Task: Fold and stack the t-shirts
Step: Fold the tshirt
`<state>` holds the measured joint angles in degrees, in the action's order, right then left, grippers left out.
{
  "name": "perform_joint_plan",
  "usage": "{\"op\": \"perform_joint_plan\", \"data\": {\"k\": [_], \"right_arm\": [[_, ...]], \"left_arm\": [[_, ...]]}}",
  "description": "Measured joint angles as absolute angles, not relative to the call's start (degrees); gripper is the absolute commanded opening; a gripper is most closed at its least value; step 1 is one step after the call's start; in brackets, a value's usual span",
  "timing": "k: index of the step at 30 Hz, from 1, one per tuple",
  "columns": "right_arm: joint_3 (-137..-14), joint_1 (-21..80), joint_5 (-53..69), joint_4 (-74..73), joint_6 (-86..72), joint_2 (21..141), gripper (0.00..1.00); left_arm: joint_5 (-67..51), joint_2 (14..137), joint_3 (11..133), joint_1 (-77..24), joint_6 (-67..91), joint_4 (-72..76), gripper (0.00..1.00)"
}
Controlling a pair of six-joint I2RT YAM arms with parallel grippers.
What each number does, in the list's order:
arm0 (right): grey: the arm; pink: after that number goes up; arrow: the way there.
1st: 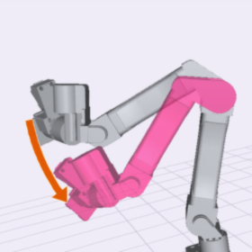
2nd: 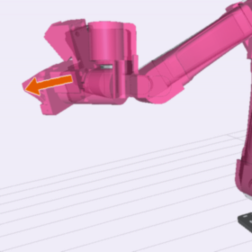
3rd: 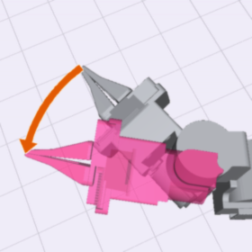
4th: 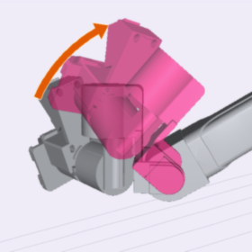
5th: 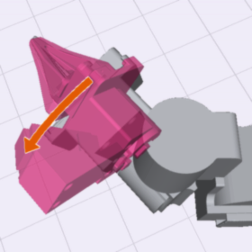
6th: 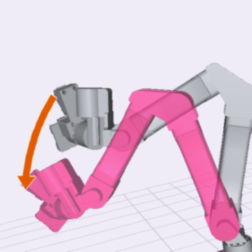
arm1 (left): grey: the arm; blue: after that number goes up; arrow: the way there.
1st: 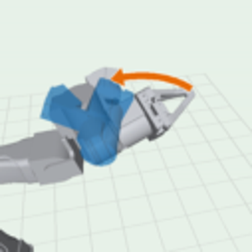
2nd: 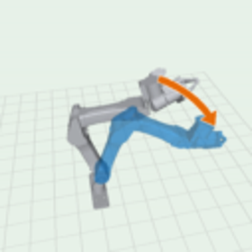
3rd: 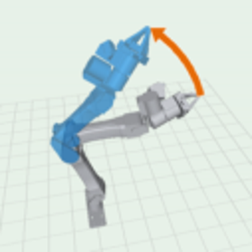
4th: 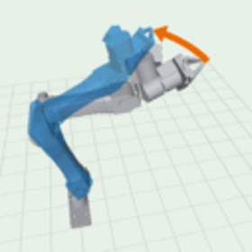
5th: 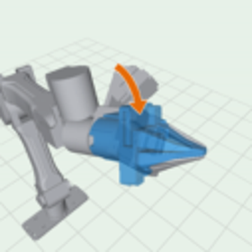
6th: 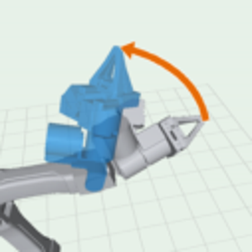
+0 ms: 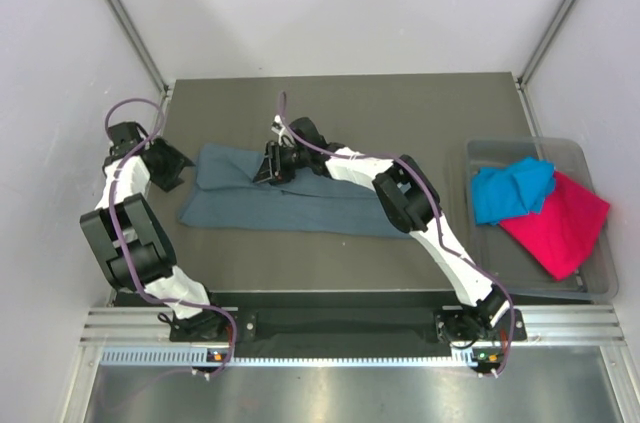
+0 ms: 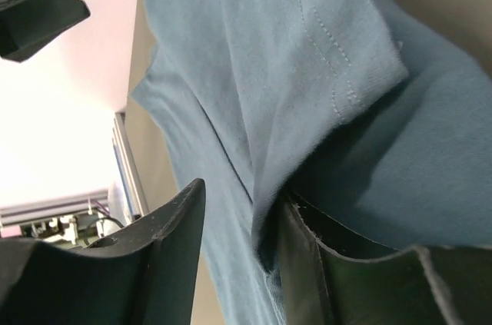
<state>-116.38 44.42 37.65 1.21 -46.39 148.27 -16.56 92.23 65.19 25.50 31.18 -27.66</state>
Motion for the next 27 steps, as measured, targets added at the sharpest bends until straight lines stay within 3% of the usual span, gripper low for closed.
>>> {"op": "perform_joint_plan", "data": {"k": [7,18,22,23,24,27], "right_arm": [[-117.5,44.5,37.8,-2.2,-43.7,148.2,0.39],[-117.4,44.4,37.9,-6.2,-43.0,147.6,0.21],[-117.1,44.4,38.3,-7.4,-43.1,147.3,0.18],[-116.9,44.3,38.5,-7.6,-43.2,147.2,0.18],[-116.6,44.1,38.6,-7.8,-43.4,147.0,0.18],[-116.2,43.7,38.8,-8.3,-44.1,147.0,0.17]], "left_arm": [[-20.2,97.6,65.3,25.5,30.2,-27.5,0.46],[-20.3,101.9,65.3,25.4,30.0,-26.5,0.32],[-19.4,103.0,65.9,25.4,29.6,-26.6,0.16],[-19.1,103.5,66.3,25.4,29.5,-26.7,0.04],[-18.7,104.0,66.6,25.4,29.4,-26.7,0.00],[-17.6,105.7,67.6,25.4,28.5,-27.2,0.00]]}}
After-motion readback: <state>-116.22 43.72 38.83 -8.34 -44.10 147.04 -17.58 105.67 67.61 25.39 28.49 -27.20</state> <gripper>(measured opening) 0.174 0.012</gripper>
